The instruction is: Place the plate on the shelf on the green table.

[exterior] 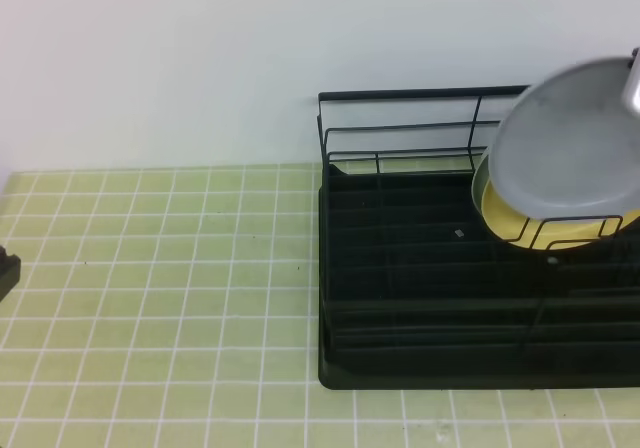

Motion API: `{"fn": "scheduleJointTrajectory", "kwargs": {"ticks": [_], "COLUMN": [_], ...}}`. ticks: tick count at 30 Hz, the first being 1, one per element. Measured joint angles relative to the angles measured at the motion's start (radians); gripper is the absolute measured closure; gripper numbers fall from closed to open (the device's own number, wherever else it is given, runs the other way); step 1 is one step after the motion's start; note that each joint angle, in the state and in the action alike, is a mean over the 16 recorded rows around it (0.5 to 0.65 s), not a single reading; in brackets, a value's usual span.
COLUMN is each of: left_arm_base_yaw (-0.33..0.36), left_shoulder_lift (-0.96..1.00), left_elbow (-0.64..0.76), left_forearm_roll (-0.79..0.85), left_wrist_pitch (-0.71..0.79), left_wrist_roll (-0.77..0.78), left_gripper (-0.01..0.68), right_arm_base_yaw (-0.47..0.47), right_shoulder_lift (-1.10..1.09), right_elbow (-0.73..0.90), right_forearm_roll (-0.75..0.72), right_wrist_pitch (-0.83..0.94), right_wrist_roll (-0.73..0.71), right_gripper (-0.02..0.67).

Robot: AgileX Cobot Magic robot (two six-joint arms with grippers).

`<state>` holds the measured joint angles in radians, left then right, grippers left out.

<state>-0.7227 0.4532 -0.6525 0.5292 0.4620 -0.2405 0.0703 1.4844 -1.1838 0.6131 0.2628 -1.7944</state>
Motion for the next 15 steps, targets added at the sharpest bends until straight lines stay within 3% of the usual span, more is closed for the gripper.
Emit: {"fn": "scheduleJointTrajectory", "kwargs": {"ticks": [15], "left_arm_base_yaw": [0.0], "left_shoulder_lift": [0.0], "left_elbow": [0.0], "left_forearm_roll": [0.002], "left_wrist_pitch": [-0.031], "left_wrist_roll": [0.0], "left_gripper": [0.673], "right_arm_base_yaw": [0.0], "right_shoulder_lift": [0.001], "right_elbow": [0.16], "right_forearm_roll": [0.008], "right_wrist_pitch": [-0.101], "right_wrist_roll": [-0.004], "right_gripper": [0.63]}}
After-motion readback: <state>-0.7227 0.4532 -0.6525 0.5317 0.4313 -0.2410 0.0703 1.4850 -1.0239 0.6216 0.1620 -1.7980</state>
